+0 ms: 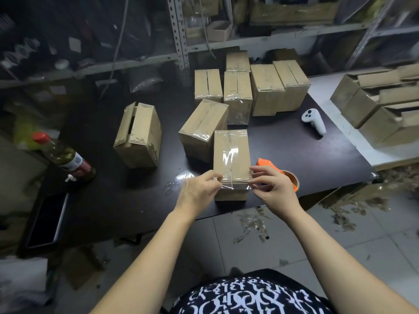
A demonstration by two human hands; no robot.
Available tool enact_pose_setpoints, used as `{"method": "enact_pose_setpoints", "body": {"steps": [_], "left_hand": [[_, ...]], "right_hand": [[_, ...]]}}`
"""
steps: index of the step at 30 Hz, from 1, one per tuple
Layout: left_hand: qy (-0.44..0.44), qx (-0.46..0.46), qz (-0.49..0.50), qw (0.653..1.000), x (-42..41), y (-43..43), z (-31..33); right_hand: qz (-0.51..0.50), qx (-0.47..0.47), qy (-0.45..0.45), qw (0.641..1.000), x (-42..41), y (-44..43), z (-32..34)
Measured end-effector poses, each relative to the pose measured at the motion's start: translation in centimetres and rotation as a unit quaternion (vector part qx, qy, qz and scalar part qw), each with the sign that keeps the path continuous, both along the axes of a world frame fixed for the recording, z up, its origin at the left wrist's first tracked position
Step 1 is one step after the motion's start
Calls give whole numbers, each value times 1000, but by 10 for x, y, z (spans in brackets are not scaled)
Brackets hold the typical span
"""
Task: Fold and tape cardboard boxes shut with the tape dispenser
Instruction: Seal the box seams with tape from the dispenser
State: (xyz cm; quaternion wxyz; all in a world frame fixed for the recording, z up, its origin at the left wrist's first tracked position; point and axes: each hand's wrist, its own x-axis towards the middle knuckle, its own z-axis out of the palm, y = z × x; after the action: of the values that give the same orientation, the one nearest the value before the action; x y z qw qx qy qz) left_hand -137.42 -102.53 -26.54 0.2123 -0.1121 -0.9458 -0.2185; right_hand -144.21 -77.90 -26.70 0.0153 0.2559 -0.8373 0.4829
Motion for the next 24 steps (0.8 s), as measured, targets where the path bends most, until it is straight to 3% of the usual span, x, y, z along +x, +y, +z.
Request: {"method": "enact_pose_setpoints", "body": {"steps": [7, 17, 24], "left_hand": [[-21, 8, -33, 999, -1, -5, 3], [63, 70, -8, 996, 1, 8, -20], [103, 37, -26, 994, 7, 4, -36]], "right_hand": [[6, 2, 10, 1000, -2, 3, -3], [-36, 5, 58, 998, 5, -1, -11], [-24, 19, 109, 994, 11, -2, -14]]}}
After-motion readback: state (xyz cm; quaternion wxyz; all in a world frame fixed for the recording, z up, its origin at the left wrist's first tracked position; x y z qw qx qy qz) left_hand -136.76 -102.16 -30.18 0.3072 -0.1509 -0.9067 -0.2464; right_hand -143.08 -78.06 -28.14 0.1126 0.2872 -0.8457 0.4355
